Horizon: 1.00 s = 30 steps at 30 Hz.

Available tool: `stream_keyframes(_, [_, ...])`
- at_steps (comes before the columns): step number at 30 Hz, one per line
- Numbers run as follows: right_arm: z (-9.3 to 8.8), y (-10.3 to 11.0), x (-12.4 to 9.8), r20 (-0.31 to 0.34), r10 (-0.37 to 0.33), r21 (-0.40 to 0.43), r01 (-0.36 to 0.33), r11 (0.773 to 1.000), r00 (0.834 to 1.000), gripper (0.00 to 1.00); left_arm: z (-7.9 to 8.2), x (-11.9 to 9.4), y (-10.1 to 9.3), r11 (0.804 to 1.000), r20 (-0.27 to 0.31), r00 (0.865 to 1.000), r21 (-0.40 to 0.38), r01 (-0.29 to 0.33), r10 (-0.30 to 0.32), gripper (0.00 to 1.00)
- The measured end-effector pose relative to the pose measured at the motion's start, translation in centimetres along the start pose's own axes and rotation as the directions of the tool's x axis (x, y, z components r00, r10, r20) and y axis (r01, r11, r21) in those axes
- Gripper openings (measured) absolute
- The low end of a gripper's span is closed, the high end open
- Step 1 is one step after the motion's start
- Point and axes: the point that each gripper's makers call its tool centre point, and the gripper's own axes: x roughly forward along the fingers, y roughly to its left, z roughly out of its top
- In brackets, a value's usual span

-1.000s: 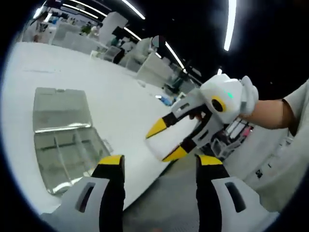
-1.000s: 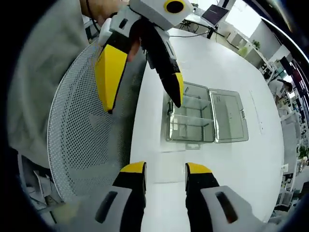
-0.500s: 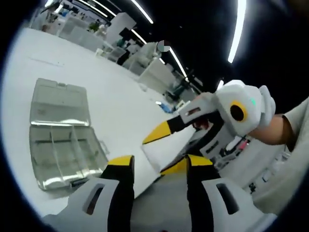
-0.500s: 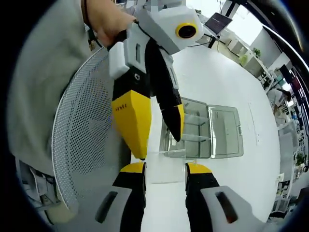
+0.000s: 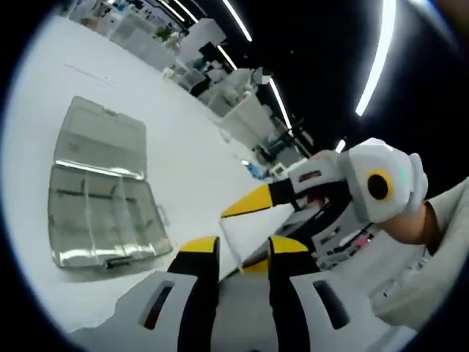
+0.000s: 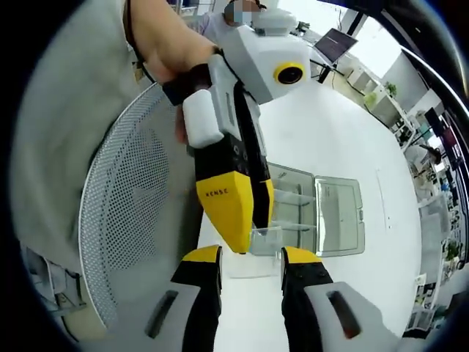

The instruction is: Insert the divider into the dual guide fixture by aligning both edges with the guide slots and pushing it downward to the bottom, including one-sided entry, uneven engagement, binding, and posture correction.

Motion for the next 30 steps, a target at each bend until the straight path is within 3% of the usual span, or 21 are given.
stream_keyframes(20, [1.5,-0.4,0.5,0.0,-0.024,-0.042,0.024,0.999,1.0,0.27,0.0,-0.3,1.0,0.992,0.027,1.0,-0.13,-0.009,0.013,0.07])
stream_keyframes(30, [1.9,-0.4,0.5,-0.002,-0.026,-0.047,0.026,0.999,1.0,0.27,-0.1,-0.3,1.6,0.988,0.031,0.999,-0.152,-0.028,0.033,0.0])
